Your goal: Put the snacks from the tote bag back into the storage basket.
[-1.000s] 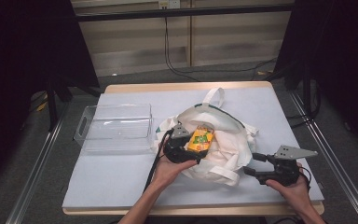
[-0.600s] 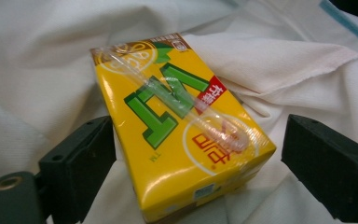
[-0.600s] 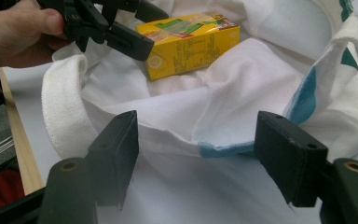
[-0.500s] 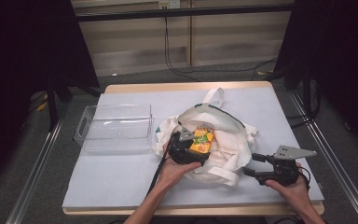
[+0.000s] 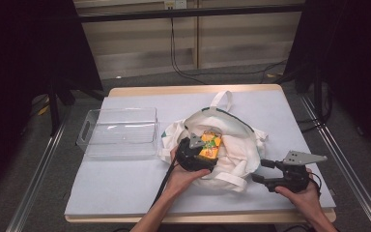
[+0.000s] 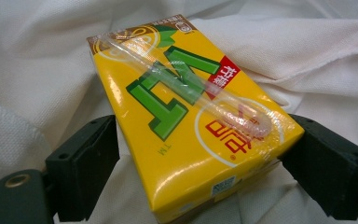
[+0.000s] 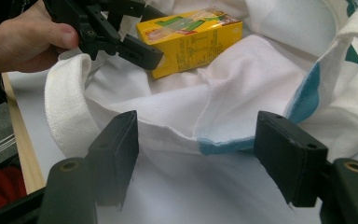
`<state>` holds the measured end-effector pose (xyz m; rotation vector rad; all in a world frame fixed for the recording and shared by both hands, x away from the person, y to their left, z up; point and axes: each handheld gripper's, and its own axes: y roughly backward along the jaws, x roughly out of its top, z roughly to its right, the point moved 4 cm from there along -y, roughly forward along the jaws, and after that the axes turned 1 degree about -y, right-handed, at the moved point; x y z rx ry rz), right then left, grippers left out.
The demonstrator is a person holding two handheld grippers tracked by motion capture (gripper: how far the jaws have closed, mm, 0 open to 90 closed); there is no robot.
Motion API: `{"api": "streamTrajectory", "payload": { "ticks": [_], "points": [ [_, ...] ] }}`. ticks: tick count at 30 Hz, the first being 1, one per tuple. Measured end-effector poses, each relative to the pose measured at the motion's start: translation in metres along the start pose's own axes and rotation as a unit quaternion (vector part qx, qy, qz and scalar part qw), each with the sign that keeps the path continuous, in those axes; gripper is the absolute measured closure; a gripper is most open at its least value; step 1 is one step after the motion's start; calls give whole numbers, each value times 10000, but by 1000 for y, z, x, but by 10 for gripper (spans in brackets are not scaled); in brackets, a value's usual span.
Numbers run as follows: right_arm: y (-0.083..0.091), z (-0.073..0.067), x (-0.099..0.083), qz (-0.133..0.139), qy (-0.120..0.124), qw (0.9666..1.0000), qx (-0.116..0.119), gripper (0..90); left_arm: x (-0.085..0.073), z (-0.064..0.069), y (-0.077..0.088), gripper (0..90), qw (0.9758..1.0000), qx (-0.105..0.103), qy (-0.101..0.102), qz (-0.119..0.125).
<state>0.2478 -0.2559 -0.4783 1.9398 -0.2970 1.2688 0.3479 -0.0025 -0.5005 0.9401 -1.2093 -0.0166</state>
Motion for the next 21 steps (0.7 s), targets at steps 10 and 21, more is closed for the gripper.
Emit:
{"api": "streamTrajectory", "payload": {
  "ticks": [10, 21],
  "points": [
    [1, 1, 0, 15, -14, 10000, 2, 308, 2, -11, 9, 258, 9999, 68, 94, -27],
    [1, 1, 0, 35, -28, 10000, 9, 308, 8, -17, 22, 274, 9997, -191, 162, 9]
  ]
}}
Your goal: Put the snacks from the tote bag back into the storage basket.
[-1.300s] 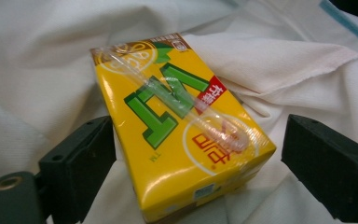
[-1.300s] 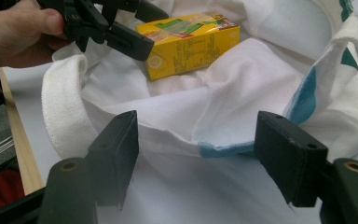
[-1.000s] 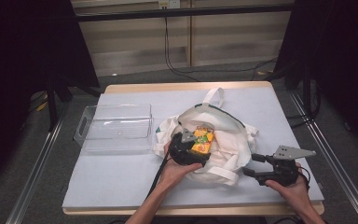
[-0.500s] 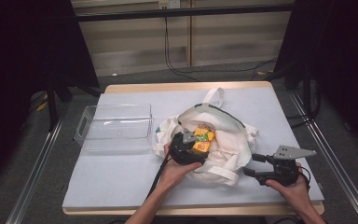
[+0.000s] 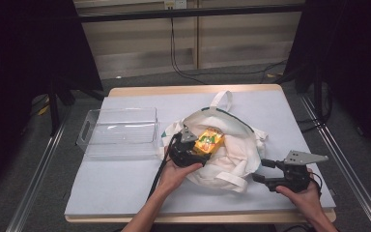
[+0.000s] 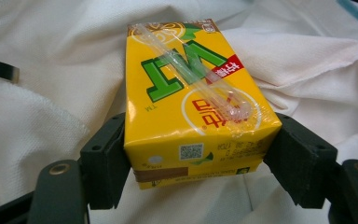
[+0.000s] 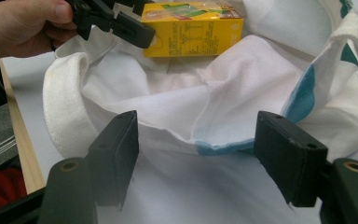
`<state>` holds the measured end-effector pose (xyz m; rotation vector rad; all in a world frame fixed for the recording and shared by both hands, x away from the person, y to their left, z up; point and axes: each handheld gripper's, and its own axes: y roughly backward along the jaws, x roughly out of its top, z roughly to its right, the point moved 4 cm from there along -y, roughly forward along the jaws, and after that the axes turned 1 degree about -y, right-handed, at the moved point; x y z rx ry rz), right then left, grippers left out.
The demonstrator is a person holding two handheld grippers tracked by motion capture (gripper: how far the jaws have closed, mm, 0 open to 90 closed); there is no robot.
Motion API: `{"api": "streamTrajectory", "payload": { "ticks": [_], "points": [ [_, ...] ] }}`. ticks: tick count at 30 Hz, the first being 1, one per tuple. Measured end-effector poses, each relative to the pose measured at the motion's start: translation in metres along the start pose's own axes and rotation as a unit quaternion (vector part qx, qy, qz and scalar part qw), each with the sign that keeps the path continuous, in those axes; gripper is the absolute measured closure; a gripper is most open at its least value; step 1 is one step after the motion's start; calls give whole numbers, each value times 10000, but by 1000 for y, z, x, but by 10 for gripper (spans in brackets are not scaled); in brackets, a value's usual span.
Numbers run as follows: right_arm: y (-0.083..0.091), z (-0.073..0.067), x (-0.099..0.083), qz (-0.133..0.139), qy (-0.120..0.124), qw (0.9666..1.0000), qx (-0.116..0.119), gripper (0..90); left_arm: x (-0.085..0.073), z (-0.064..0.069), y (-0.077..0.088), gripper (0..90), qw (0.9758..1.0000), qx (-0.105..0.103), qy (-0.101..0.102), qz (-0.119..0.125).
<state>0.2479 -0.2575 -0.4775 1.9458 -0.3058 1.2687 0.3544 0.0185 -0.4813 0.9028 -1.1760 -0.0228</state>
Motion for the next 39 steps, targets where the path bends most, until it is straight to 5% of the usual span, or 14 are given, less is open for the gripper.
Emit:
{"api": "streamTrajectory", "payload": {
  "ticks": [8, 18, 29, 39],
  "points": [
    [0, -1, 0, -11, 3, 10000, -2, 308, 7, -4, 16, 277, 9997, -218, 47, 91],
    [-1, 0, 0, -29, 12, 10000, -6, 309, 5, -1, 30, 277, 9987, -322, -72, -391],
    [-2, -1, 0, -47, 33, 10000, 15, 309, -1, -4, 35, 275, 9948, -482, -28, -894],
    [-2, -1, 0, -55, 28, 10000, 29, 308, -4, -4, 32, 236, 9973, -533, 56, -504]
  ]
}}
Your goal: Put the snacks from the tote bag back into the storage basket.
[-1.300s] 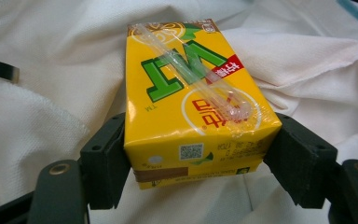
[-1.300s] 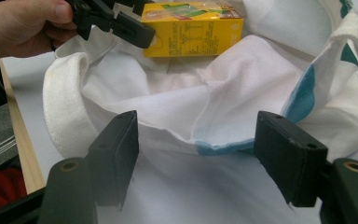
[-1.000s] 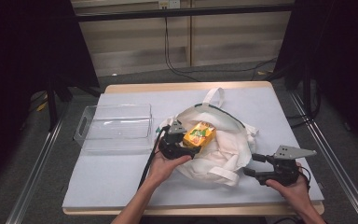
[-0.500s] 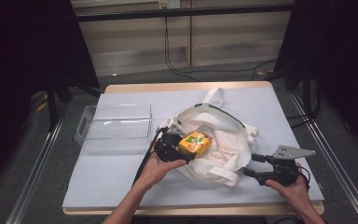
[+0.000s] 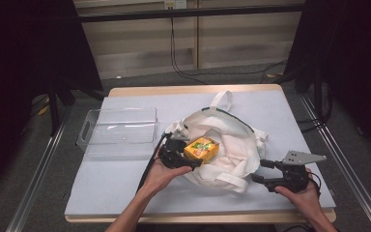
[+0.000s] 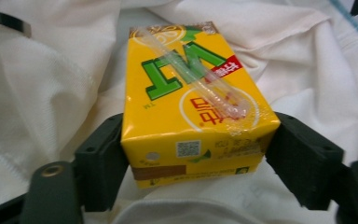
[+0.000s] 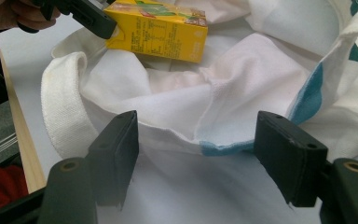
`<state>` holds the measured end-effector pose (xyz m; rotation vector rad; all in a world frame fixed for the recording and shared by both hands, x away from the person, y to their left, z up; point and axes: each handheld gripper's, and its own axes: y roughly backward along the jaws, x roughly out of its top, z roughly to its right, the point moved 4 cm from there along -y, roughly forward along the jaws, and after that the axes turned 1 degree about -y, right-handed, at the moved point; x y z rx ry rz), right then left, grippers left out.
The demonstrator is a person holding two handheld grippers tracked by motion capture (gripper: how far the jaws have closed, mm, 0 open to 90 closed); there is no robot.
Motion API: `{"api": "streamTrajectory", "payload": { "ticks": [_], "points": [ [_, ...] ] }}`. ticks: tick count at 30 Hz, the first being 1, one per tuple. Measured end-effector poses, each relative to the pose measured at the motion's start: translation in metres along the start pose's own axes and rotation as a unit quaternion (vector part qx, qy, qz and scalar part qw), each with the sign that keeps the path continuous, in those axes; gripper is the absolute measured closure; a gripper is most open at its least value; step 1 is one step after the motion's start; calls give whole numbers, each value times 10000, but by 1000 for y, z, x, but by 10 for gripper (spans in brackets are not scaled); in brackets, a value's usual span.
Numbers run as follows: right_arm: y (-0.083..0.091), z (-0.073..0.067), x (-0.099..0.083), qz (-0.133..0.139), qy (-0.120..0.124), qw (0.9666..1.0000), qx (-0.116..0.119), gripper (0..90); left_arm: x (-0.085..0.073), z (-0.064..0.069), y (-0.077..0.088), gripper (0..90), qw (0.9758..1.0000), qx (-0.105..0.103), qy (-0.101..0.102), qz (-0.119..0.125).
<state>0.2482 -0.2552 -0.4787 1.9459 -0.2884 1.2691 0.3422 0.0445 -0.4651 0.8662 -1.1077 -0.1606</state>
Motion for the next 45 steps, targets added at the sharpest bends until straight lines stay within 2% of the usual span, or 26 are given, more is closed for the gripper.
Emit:
{"api": "streamTrajectory", "payload": {
  "ticks": [2, 4, 6, 8, 10, 15, 17, 19, 20, 22, 23, 25, 28, 30, 35, 40, 45],
  "points": [
    [0, 0, 0, 2, -3, 10000, 2, 308, -2, 1, -1, 191, 9999, 65, 14, 128],
    [0, 0, 0, 6, -6, 10000, 4, 308, -3, 3, -3, 161, 9994, 144, -55, 323],
    [0, 0, 0, 1, -6, 10000, 4, 308, -6, 4, -4, 159, 9986, 264, -27, 448],
    [0, 0, 0, 5, -4, 10000, 9, 308, -8, 5, -5, 158, 9975, 388, -88, 582],
    [1, 0, 0, 16, 4, 10000, 15, 308, -10, 7, -7, 157, 9969, 417, -107, 664],
    [1, -1, 0, 33, 4, 10000, 24, 308, -15, 10, -11, 146, 9927, 617, -307, 992],
    [1, -2, 0, 32, 10, 10000, 41, 308, -16, 10, -11, 155, 9908, 585, -275, 1189],
    [1, -2, 1, 45, 27, 10000, 56, 308, -17, 9, -11, 176, 9893, 658, -286, 1268],
    [1, -2, 1, 49, 29, 10000, 60, 308, -17, 9, -12, 177, 9896, 591, -232, 1287],
    [1, -2, 1, 41, 22, 10000, 60, 308, -18, 8, -13, 195, 9882, 708, -243, 1338],
    [1, -2, 0, 31, 14, 10000, 67, 308, -19, 8, -14, 194, 9879, 701, -257, 1356],
    [1, -2, 1, 49, 30, 10000, 60, 308, -20, 8, -17, 207, 9876, 786, -311, 1325],
    [1, -2, 1, 52, 33, 10000, 68, 308, -22, 9, -21, 214, 9888, 764, -381, 1224],
    [1, -2, 1, 48, 39, 9999, 97, 308, -21, 8, -20, 239, 9879, 770, -308, 1311],
    [2, -2, 1, 84, 62, 9999, 98, 308, -16, 6, -15, 261, 9882, 728, -199, 1333],
    [4, -1, 2, 144, 29, 9999, 90, 306, -12, 3, -9, 265, 9892, 504, -41, 1375],
    [6, 1, 2, 222, -27, 9997, 78, 303, -7, 2, -4, 266, 9906, 321, -14, 1327]
  ]
}}
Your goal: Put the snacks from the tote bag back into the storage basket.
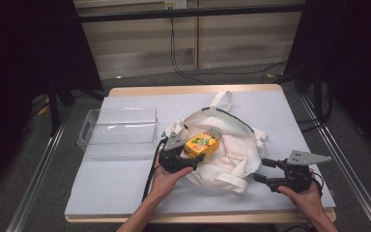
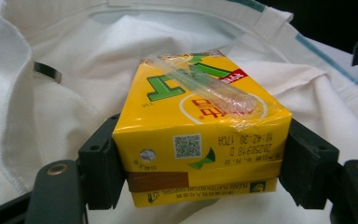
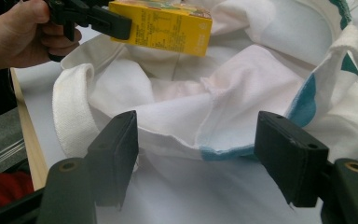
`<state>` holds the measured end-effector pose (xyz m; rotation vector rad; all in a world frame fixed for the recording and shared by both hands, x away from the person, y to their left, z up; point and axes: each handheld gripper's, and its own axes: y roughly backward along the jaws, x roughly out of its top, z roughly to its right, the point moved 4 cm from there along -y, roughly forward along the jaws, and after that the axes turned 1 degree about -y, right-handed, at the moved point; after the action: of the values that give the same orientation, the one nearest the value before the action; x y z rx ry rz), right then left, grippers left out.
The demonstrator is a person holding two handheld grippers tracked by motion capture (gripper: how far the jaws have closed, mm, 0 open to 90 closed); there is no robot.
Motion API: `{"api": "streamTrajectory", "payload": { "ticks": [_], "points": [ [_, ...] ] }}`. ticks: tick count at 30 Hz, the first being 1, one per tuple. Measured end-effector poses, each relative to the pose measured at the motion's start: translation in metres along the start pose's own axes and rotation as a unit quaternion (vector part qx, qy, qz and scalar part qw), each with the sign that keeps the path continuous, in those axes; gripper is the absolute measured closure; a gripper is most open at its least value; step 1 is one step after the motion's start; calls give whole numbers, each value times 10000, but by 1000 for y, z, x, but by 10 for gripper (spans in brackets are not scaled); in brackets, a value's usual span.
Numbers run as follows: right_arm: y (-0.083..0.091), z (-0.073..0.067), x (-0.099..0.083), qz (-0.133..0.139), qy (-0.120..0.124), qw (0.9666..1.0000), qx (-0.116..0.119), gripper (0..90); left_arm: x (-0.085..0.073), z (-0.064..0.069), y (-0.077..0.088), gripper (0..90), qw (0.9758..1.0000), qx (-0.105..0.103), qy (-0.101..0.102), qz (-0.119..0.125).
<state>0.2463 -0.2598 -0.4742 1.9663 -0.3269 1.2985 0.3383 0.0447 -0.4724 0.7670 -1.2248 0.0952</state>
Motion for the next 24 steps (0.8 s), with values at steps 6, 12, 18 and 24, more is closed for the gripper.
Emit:
{"api": "streamTrajectory", "payload": {
  "ticks": [6, 12, 18, 24],
  "points": [
    [-1, 4, 0, 15, -56, 10000, 36, 302, 3, -1, 0, 267, 9997, -218, 26, -142],
    [-1, 5, 0, 25, -84, 9999, 48, 301, 6, -6, 8, 267, 9987, -475, 129, -147],
    [-2, 4, 0, 11, -31, 10000, 50, 299, 10, -11, 20, 266, 9982, -528, 259, -118],
    [-1, 5, 1, 17, -18, 10000, 13, 299, 13, -15, 30, 266, 9983, -516, 227, -121]
  ]
}}
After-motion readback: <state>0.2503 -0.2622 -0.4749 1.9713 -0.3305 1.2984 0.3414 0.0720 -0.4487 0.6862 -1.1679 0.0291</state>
